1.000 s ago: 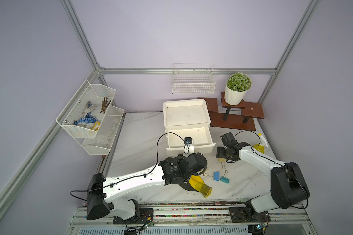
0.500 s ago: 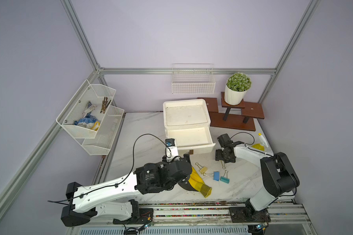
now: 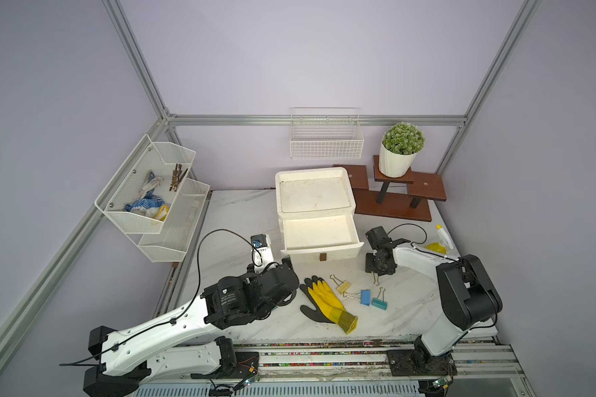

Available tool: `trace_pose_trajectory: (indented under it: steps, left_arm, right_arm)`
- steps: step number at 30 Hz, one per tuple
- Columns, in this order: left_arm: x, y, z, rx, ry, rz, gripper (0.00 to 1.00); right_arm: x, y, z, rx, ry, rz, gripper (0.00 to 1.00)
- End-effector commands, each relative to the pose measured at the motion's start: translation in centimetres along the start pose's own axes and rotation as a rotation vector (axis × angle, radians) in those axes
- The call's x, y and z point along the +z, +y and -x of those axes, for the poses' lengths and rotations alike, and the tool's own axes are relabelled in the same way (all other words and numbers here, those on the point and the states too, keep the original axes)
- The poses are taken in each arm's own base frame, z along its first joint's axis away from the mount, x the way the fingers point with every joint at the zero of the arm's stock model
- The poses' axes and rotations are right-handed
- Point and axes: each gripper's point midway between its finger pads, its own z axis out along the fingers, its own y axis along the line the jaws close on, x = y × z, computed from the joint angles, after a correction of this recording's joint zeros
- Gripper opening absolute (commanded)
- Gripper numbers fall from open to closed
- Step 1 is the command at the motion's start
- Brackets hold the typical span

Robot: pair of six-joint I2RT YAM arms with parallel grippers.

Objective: Put the binder clips in the drawer according to color
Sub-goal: Pick up the binder clip at the center of the board, then place the binder clip in the drawer.

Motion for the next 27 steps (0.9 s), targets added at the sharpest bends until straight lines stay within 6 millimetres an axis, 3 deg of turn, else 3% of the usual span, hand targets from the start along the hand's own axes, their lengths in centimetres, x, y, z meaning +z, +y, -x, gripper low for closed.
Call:
trace_pose_trajectory:
  steps: [1, 3, 6, 9, 13, 15, 17, 20, 23, 27]
  left_arm:
    - [-0.2, 2.5, 0.9, -0.015, -0.02, 0.049, 0.71]
    - [0.1, 4.1, 1.0, -0.032, -0.008, 0.083, 0.71]
    - [1.1, 6.7, 0.3, -0.064, 0.043, 0.14, 0.71]
    - [2.0, 8.2, -0.6, -0.079, 0.098, 0.161, 0.71]
    - [2.6, 7.9, -1.6, -0.083, 0.127, 0.126, 0.71]
    - [2.8, 7.5, -2.0, -0.092, 0.138, 0.098, 0.7]
    - [2.9, 7.0, -2.2, -0.101, 0.146, 0.073, 0.7]
    - [2.9, 6.2, -1.8, -0.1, 0.149, 0.042, 0.7]
    - [2.7, 5.3, -1.0, -0.092, 0.15, 0.016, 0.7]
    - [2.5, 4.5, -0.4, -0.095, 0.149, -0.009, 0.7]
  right_arm:
    - [0.4, -0.2, 0.2, -0.01, -0.004, -0.027, 0.39]
    - [-0.6, -0.6, 0.7, 0.006, -0.037, -0.038, 0.33]
    - [-4.6, -1.5, 2.3, 0.055, -0.149, -0.041, 0.29]
    - [-10.6, -1.6, 4.5, 0.075, -0.286, 0.014, 0.27]
    - [-20.0, -0.6, 7.4, 0.097, -0.476, 0.122, 0.25]
    - [-24.1, 0.7, 8.4, 0.1, -0.554, 0.183, 0.25]
    - [-27.4, 3.4, 9.3, 0.072, -0.608, 0.268, 0.26]
    - [-29.5, 8.8, 9.4, -0.008, -0.625, 0.334, 0.25]
    - [-28.8, 13.3, 9.0, -0.078, -0.598, 0.334, 0.25]
    - [-27.5, 16.1, 8.8, -0.107, -0.592, 0.308, 0.25]
